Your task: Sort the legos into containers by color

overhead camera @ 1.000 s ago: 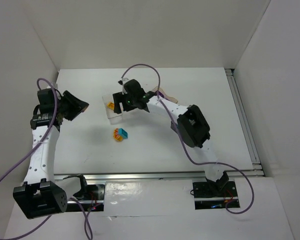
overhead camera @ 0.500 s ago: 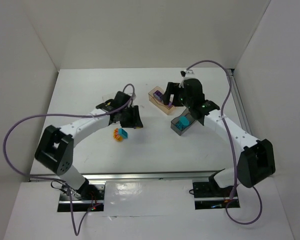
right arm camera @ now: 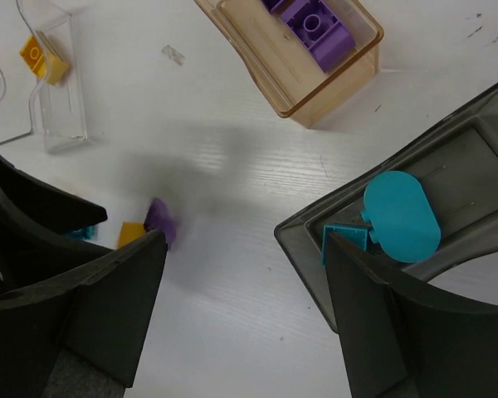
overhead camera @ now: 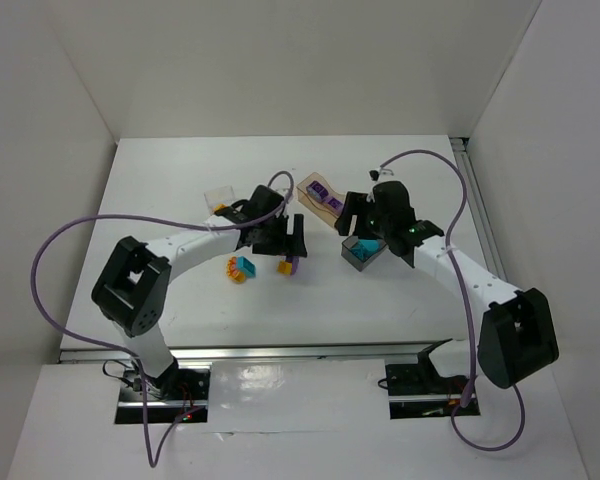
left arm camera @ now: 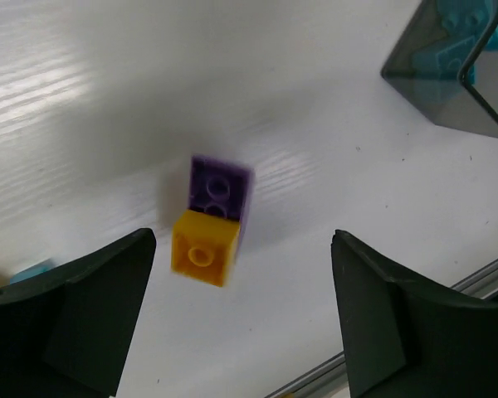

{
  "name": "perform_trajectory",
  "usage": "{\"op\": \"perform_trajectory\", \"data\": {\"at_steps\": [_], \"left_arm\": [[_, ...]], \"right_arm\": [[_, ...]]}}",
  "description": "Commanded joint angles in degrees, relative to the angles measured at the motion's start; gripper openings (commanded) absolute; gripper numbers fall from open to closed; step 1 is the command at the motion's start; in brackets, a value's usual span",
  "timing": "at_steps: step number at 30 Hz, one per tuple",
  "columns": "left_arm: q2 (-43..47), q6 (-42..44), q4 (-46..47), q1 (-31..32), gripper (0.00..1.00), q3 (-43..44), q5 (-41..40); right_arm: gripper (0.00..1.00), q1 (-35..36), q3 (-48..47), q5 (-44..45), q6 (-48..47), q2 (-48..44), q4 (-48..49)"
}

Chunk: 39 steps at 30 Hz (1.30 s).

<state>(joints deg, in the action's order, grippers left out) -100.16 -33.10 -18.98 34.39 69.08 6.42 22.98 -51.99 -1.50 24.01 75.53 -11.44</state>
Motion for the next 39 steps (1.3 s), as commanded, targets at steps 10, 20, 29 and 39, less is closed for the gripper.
{"op": "perform_trajectory", "data": {"at_steps": [10,20,29,39], "left_arm": [[17.0,-1.0,-7.3,-7.2,0.76,1.1,-7.9],[9.5,-20.9,-12.0,4.3,0.87,-0.8,-19.9],[-5.5,-10.6,-17.4,6.1,0.83,11.9,-22.7],[-9.7,-9.3,-20.8,7.8,0.74,14.1,-26.0]], "right_arm": [[0.69,10.5,-2.2,-3.1,1.0,7.9,3.4],[0.80,8.1,1.2,-0.4,2.5,4.5,3.4],[0.87,3.9,4.6,-1.1,2.5,-0.4,2.1],[0.87,2.9,5.7,-2.2,2.5,-0.4,2.7]]}}
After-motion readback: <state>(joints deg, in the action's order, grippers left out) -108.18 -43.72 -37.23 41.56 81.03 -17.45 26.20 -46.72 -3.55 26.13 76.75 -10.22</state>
